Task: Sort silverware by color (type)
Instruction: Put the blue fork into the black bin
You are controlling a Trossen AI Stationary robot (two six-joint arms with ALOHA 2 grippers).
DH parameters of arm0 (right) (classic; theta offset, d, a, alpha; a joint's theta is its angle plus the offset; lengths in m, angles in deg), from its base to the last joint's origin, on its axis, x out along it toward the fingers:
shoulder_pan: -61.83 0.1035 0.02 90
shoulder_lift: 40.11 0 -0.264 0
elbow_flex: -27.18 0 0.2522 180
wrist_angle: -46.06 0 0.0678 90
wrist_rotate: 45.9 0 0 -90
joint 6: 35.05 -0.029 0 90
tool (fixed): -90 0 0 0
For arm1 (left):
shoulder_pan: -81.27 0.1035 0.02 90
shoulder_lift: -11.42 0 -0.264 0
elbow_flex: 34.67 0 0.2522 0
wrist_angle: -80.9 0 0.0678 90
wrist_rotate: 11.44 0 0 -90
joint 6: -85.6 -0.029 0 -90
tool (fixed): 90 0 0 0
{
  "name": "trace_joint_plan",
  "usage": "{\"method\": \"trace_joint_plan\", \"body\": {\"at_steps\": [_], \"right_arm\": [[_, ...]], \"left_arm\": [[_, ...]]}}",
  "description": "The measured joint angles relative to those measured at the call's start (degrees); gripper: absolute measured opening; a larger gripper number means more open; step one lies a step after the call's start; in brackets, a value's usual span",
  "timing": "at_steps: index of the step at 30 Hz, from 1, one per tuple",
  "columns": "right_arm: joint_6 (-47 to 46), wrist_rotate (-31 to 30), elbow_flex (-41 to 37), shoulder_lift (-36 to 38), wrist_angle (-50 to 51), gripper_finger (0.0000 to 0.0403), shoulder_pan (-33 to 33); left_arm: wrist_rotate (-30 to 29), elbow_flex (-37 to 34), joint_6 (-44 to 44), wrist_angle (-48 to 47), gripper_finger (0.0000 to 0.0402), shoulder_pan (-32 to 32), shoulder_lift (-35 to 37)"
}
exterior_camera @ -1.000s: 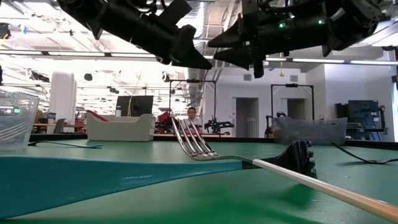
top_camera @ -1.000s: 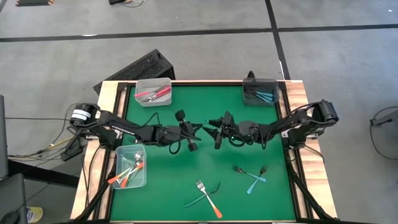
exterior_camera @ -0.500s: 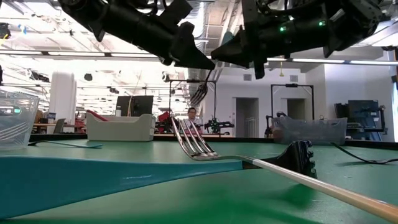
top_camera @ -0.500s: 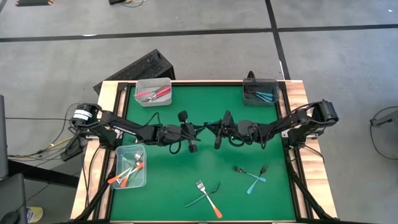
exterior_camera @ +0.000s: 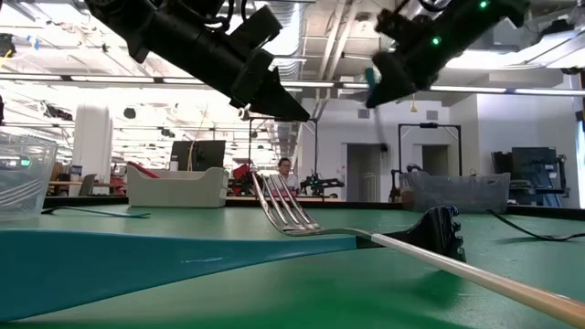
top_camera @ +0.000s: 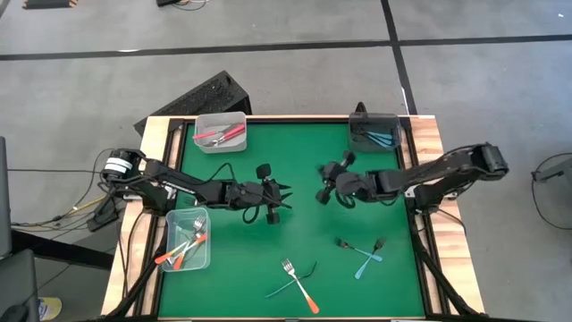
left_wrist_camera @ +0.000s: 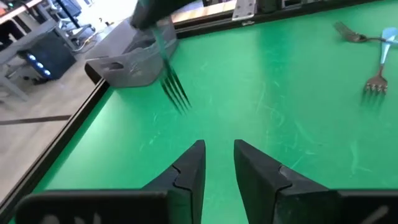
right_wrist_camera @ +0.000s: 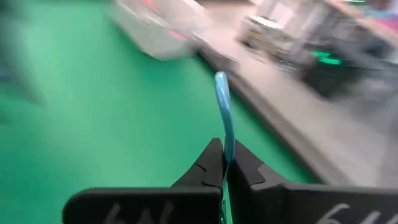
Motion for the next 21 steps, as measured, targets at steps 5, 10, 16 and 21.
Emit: {"method": "trace_joint_plan", "body": {"at_steps": [5,10,16,21], "right_arm": [[0.9,-12.3,5.1,2.1,22.4,0.0016,-2.9],[0.5,-13.4,5.5,3.1,30.5,0.0016,-9.5],[2.3,-15.4,5.5,3.3,33.1,0.0016,-18.0],[3.9,-16.3,5.5,3.3,33.7,0.0019,-24.6]], "left_arm": [[-0.2,0.0,1.0,-0.5,0.0080,0.0,0.0],[-0.2,0.0,1.5,-1.5,0.0080,-0.5,0.0],[-0.4,0.0,1.6,-2.4,0.0080,-0.7,0.0],[-1.3,0.0,2.3,-2.7,0.0080,-0.7,0.0]]}}
